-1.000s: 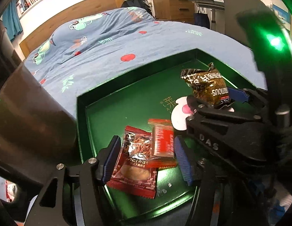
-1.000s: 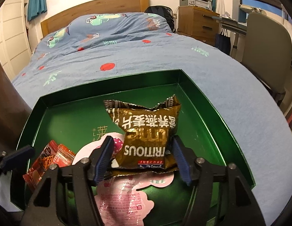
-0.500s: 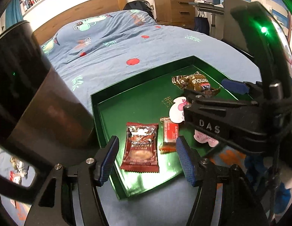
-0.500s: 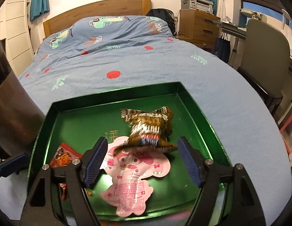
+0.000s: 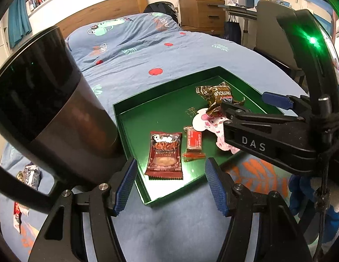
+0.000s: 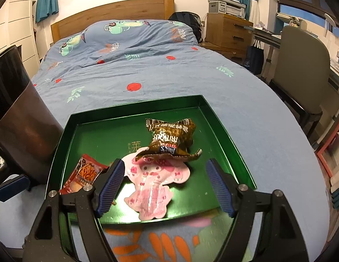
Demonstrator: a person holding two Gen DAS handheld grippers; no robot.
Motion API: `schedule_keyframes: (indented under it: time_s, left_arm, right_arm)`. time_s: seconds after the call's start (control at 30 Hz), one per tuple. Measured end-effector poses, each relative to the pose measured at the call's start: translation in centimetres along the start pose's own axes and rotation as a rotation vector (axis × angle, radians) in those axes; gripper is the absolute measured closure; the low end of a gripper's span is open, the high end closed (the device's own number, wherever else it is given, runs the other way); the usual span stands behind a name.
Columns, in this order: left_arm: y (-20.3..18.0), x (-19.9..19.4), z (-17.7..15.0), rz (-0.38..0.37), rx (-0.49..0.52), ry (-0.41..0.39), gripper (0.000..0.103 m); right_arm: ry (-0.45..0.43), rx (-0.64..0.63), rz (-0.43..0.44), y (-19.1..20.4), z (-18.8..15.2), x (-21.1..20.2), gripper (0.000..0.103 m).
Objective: Organize snacks
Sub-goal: 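Open both tools releasing the packets into the green tray, then move both open tools back toward the remaining snacks on the bed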
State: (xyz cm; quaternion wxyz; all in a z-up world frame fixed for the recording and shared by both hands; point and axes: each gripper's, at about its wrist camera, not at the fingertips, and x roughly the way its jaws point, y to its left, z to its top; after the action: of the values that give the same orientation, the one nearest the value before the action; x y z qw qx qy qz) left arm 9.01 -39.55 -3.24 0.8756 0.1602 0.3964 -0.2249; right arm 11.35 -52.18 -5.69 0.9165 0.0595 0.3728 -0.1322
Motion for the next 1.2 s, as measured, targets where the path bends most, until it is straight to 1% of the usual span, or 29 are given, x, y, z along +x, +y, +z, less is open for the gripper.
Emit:
schedule_keyframes:
  time_s: [0.2,0.37,0.5,0.87,1.2]
  left_arm:
    - [0.1,-1.1,-0.8,-0.009,0.000,0.002,0.044]
    - [0.6,-2.0,-1.7,-0.012,-0.003,0.006,0.041]
    - [1.1,-2.6,-2.5,-0.011,-0.004,0.013,0.041]
    - [3.0,-3.7,-6.2,0.027,-0.007,0.054,0.040]
    - [5.2,-4.7,-8.9,0.058,-0.041,0.083,0.040]
  right_arm:
    - [0.001,0.009,-0.010,-0.3,-0.5,-1.2,0.000]
    - [0.003,0.011,-0.013,-0.2,-1.0,-2.4,0.000]
    - [0.005,0.016,-0.015,-0.2,-1.6,-3.4,0.000]
    - [0.017,0.036,-0.010,0.7,-3.8,-5.5,0.000]
    - [0.035,0.033,0.000,2.0,-6.1,-7.0,0.000]
